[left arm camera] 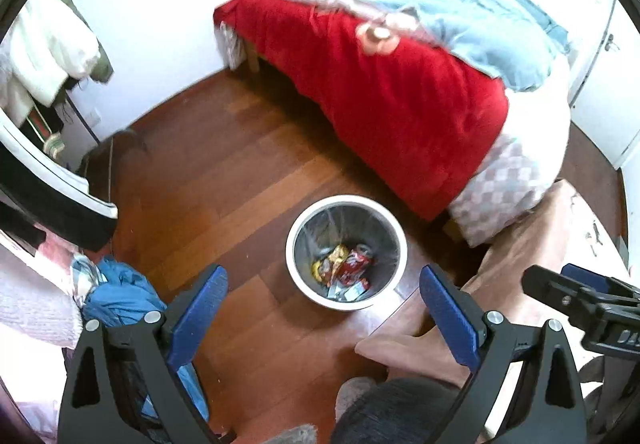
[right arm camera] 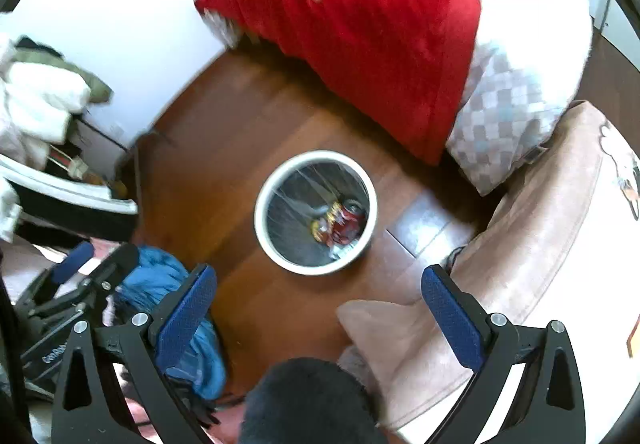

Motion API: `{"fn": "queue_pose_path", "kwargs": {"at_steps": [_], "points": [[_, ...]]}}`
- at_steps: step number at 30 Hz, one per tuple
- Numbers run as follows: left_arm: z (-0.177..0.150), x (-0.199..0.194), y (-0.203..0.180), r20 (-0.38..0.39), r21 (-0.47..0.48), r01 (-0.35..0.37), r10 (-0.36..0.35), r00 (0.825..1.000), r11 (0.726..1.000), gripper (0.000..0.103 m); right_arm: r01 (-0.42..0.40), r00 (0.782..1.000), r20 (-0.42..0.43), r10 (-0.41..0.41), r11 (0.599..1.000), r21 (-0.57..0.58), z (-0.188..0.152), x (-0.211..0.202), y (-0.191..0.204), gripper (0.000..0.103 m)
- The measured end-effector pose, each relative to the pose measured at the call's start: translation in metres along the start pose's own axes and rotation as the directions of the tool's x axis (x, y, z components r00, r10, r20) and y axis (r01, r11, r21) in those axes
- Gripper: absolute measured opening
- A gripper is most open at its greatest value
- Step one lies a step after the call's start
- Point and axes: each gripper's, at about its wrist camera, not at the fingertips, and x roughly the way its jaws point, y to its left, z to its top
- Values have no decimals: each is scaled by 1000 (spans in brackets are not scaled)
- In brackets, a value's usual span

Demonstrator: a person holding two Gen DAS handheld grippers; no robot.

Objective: Collect trash

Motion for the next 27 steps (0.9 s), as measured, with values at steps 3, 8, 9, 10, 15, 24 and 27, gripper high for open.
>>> {"fn": "queue_pose_path", "kwargs": {"at_steps": [3,8,9,10,15,24,27], "points": [[-4,-25,-14,35,9,19,-20,999,1000,98,-58,996,68,56,998,36,-12,-42,-9,103],[-22,-48,-55,64,62,63,-67,996,996,98,-103,983,165,80,985,135,-48,-106,-48,103],[-27,-49,-66,64,78,69,-74,995,995,98,-99,982,177,69,981,164,-58,-116,-61,103],[-31,-48,-79,59,101,76,-83,995,992,98,-89,982,184,52,976,199,-70,-126,-77,103],[-62,-24,-161,-20,231,105,-103,995,967,98,24,985,150,-85,929,369,-127,-158,-170,103],[-164,22,-314,-239,465,216,-113,964,859,98,209,961,-36,-273,640,740,-295,-175,-359,87],[-199,30,-350,-287,535,239,-92,954,810,98,205,965,-61,-255,588,783,-330,-163,-389,78]]}}
